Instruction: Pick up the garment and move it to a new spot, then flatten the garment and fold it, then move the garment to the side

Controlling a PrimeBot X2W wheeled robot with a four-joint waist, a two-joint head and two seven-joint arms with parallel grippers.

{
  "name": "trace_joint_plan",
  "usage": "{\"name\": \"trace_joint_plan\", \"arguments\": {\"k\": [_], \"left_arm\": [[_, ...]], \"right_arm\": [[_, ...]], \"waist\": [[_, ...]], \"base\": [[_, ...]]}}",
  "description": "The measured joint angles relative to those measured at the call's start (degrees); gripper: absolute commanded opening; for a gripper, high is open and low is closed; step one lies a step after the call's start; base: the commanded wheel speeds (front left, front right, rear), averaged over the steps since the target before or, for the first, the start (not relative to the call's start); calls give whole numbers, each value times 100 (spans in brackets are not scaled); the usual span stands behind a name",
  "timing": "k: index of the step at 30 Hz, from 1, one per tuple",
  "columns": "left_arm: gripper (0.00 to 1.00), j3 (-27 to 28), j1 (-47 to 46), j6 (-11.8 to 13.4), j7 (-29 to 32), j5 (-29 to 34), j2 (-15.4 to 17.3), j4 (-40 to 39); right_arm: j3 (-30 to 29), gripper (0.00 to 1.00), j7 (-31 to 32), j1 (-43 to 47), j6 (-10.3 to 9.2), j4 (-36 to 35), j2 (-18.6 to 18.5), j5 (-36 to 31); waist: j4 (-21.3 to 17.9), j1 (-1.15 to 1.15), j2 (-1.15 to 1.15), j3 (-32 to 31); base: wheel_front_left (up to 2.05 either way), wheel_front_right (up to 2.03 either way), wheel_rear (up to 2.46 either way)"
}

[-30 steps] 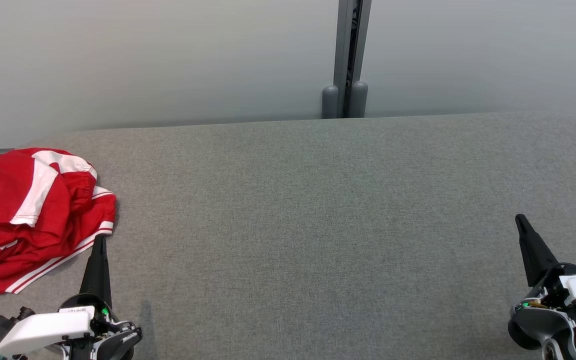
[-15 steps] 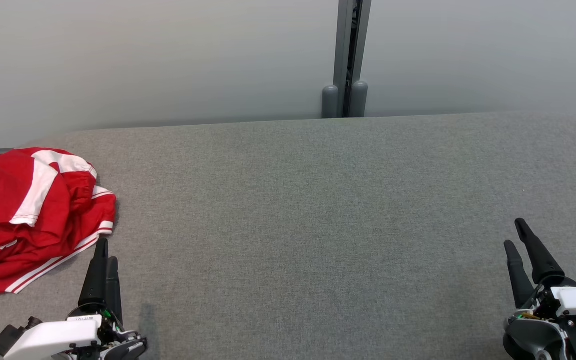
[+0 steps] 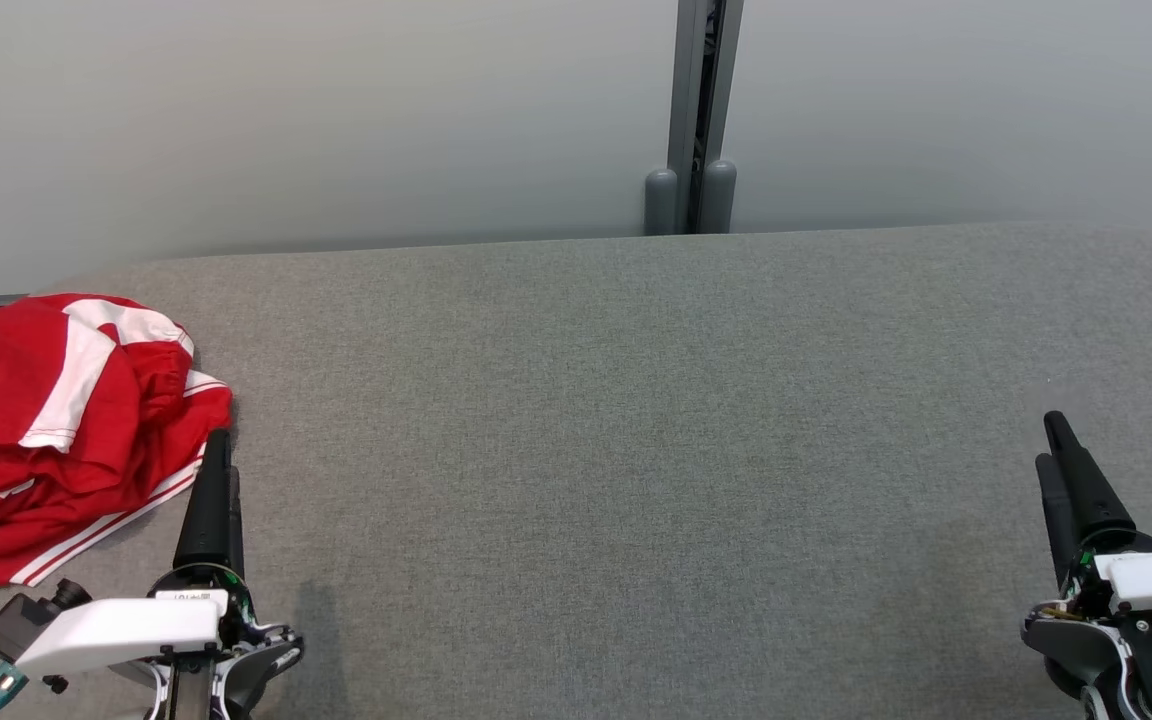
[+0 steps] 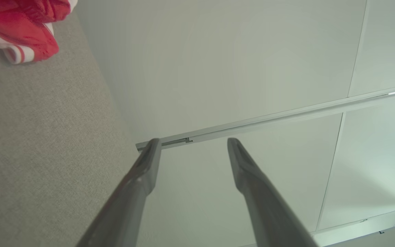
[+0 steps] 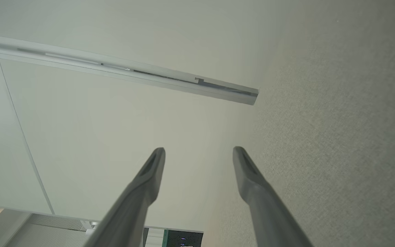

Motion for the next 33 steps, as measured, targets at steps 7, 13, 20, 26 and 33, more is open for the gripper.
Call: {"name": "trace_joint_plan", "arguments": {"k": [7,13,20,26,33], "left_arm": [[100,-26,-119,0,-127,633,64,-137],[100,-16,-192,0,-219,1488,77,-297],[100,-42,-192,0,-321,2520,78,-333],[100,-63,-184,0,-404,3228,73,-336],[100,-101,-172,-1,-508,4021,98,-327]], "right_arm": [[8,100,-209,-51,0,-181,-29,-1110],[129,100,-390,-82,0,-358,-33,-1885],[233,100,-572,-84,0,-515,-120,-2811],[376,100,-712,-77,0,-554,-214,-3563],[511,100,-895,-13,1,-553,-233,-4353]], "waist": [[2,0,0,0],[-4,0,0,-1],[-8,0,0,-14],[-6,0,0,-23],[-5,0,0,-37]], "base": [[0,0,0],[0,0,0],[0,0,0],[0,0,0],[0,0,0]]}}
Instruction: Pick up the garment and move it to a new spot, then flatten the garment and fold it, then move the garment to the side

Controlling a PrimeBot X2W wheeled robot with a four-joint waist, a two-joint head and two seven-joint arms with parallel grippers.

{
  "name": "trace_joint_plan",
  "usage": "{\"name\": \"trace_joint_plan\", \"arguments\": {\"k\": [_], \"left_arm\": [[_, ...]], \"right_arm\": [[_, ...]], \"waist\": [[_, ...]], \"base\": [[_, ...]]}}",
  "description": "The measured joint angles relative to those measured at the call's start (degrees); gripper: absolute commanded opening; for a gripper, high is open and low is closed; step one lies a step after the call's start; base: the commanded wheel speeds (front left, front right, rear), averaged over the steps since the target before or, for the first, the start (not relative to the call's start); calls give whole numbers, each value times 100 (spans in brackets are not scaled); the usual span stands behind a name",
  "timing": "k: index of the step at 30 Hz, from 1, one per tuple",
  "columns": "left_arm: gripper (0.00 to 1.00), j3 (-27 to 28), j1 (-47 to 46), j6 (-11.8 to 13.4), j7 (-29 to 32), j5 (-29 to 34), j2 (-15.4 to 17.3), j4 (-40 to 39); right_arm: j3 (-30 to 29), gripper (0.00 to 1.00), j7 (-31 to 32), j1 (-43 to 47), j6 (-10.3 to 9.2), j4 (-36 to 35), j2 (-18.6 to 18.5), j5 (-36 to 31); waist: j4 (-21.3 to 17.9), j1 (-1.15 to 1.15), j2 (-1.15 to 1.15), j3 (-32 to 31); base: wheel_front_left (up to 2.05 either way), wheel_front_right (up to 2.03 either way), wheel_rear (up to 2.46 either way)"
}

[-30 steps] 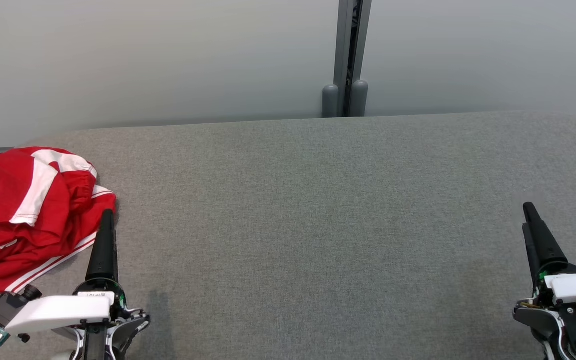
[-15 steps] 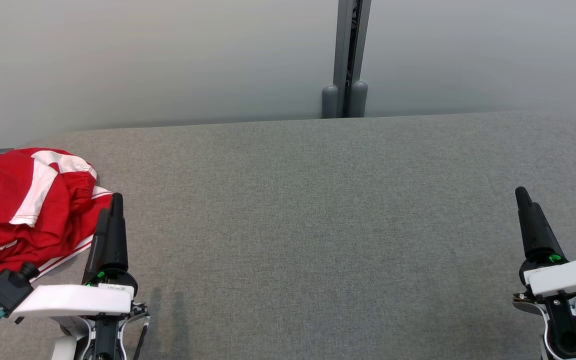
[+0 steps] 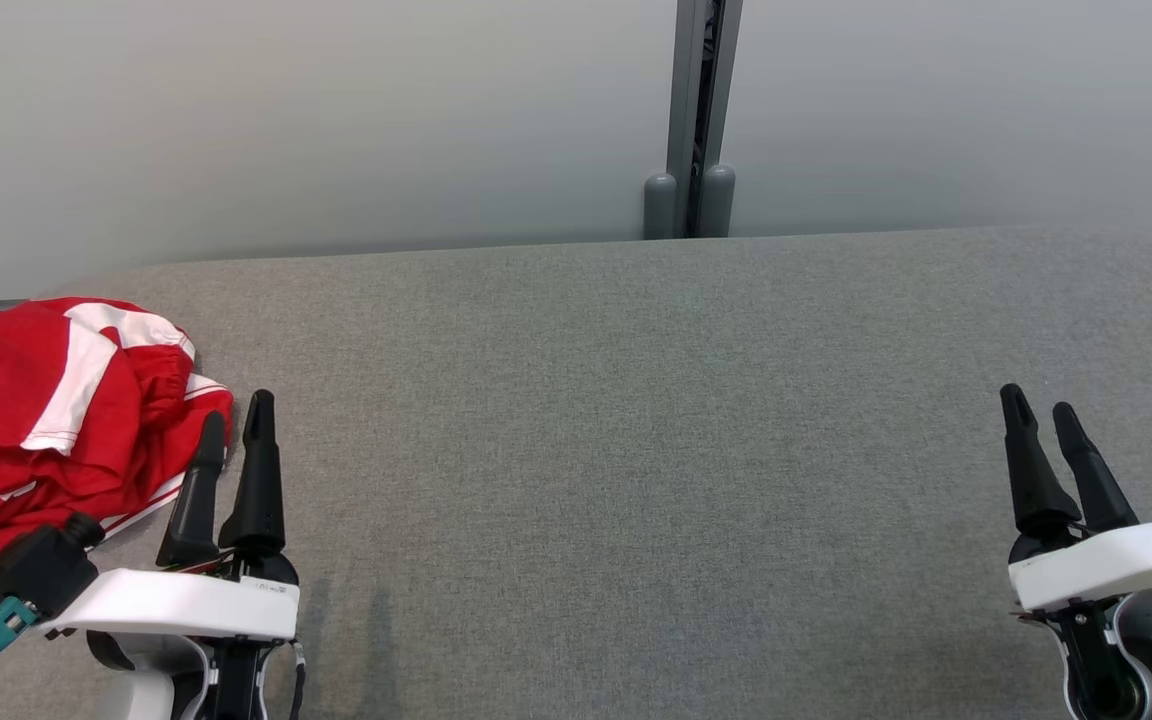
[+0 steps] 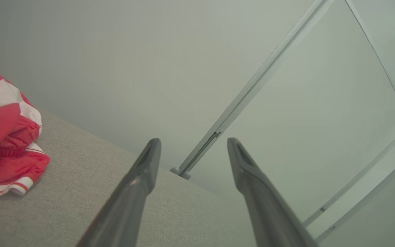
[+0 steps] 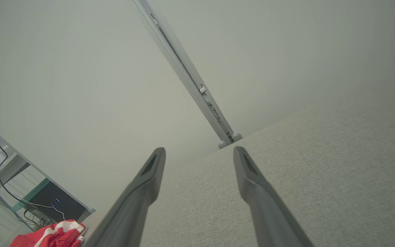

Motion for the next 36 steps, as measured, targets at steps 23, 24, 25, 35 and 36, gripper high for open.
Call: {"name": "trace_joint_plan", "arguments": {"k": [23,24,25,35,36], "left_arm": [[100,-146,8,-1,-252,1677,127,364],[100,-151,8,-1,-267,1739,130,389],[100,-155,7,-1,-272,1801,133,412],[100,-187,4,-1,-370,2337,166,637],[100,-183,4,-1,-380,2398,166,661]], "right_arm": [[261,100,-471,3,1,211,-73,-1529],[270,100,-502,3,1,220,-75,-1591],[279,100,-506,3,1,233,-78,-1657],[322,100,-687,3,2,381,-80,-2163],[323,100,-702,3,2,390,-80,-2209]], "waist": [[-9,0,0,-43],[-9,0,0,-44],[-9,0,0,-46],[4,0,0,-47],[5,0,0,-46]], "base": [[0,0,0],[0,0,0],[0,0,0],[0,0,0],[0,0,0]]}}
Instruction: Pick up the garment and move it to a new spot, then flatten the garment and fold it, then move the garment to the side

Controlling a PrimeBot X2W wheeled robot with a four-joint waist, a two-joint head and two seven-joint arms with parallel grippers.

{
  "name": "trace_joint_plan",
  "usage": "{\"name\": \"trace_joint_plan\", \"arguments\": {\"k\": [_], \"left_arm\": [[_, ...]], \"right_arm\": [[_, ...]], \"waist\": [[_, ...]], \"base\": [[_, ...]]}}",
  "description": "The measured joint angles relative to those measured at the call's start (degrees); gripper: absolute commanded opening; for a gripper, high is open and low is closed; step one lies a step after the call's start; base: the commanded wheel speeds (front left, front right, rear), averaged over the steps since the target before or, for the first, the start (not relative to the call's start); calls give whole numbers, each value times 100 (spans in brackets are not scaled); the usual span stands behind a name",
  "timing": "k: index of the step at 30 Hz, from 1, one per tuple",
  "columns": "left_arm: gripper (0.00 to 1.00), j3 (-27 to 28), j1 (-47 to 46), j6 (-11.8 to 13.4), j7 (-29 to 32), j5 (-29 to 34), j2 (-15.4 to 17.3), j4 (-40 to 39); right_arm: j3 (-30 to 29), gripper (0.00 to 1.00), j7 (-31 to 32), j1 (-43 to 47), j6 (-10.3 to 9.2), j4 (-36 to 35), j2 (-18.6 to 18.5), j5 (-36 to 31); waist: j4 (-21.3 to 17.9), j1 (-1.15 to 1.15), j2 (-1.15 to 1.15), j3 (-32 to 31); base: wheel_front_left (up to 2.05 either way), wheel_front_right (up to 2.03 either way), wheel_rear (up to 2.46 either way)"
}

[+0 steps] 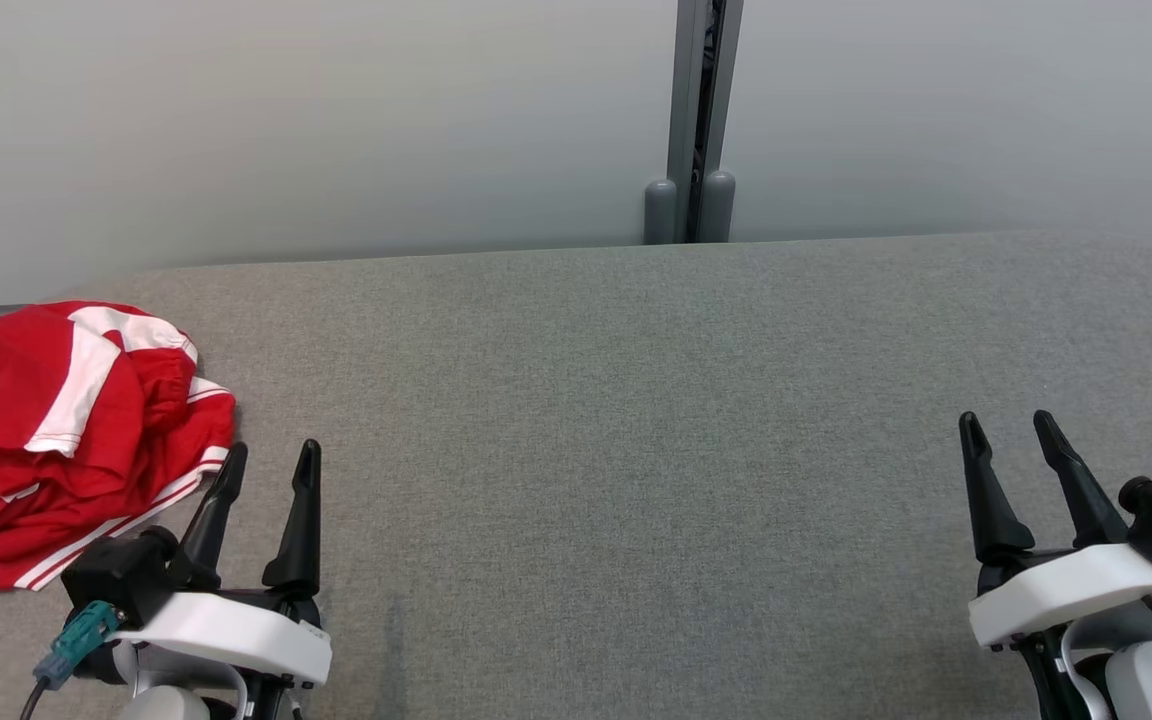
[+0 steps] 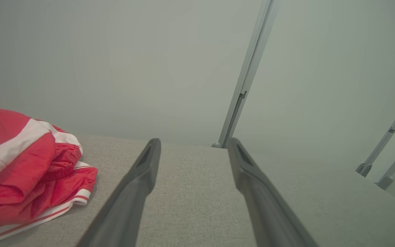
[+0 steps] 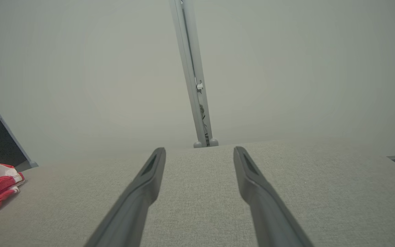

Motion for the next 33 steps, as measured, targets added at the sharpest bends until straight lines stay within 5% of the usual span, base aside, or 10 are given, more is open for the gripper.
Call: {"name": "trace_joint_plan", "arguments": {"k": [33], "left_arm": [[100,1,-103,-1,-260,1168,-8,590]], "right_arm": [[-5,100,-458,29,9,256,55,-859]], "waist": [[50,0,0,23]], "base": [[0,0,0]]}}
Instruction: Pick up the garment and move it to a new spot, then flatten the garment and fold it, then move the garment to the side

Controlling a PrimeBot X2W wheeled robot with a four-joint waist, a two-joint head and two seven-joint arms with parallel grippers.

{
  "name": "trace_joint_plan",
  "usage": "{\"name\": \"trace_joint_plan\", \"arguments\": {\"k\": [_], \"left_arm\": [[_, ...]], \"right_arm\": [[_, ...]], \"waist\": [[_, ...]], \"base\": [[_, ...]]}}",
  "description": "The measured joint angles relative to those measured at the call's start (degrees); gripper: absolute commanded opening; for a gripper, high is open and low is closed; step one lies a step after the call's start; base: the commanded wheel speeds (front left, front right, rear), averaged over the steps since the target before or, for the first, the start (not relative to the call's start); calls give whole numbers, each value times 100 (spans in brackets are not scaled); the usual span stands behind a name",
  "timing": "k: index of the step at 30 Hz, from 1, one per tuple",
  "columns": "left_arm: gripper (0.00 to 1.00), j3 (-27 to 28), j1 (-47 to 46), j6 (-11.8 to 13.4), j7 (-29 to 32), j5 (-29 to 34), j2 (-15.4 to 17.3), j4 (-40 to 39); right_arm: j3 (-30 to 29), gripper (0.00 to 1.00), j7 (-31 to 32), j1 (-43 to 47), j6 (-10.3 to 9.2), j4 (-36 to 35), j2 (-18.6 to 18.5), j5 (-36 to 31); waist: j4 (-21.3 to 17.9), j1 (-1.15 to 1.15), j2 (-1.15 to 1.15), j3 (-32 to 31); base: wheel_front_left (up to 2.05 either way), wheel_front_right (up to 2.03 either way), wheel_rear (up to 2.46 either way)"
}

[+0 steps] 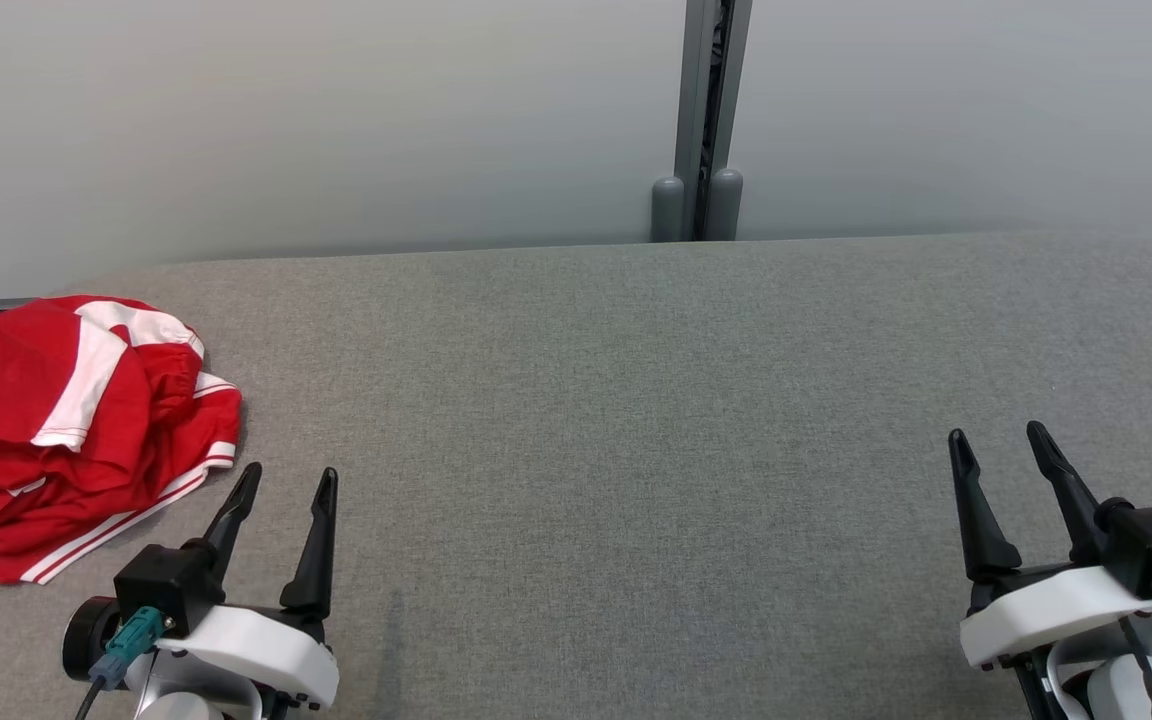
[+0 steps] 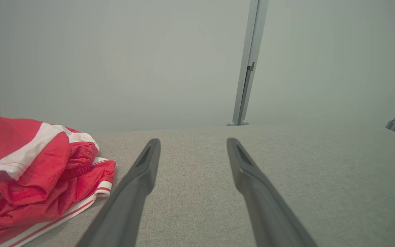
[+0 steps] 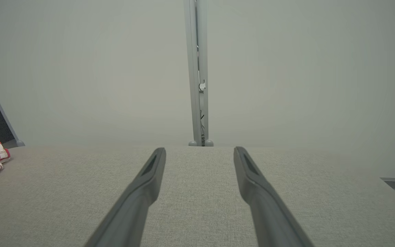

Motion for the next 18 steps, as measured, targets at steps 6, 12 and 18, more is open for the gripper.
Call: {"name": "trace_joint_plan", "arguments": {"k": [6,12,18], "left_arm": [[100,0,-24,0,-41,58,-5,112],[100,-10,-32,0,-41,41,-7,148],[100,-25,-33,0,-41,14,-1,157]], "right_arm": [[-67,100,-78,41,0,53,19,-104],[-88,100,-81,57,0,80,53,-103],[-96,100,-81,57,0,91,60,-93]], "waist": [[39,0,0,4],[64,0,0,26],[63,0,0,37]], "base": [[0,0,0],[0,0,0],[0,0,0]]}}
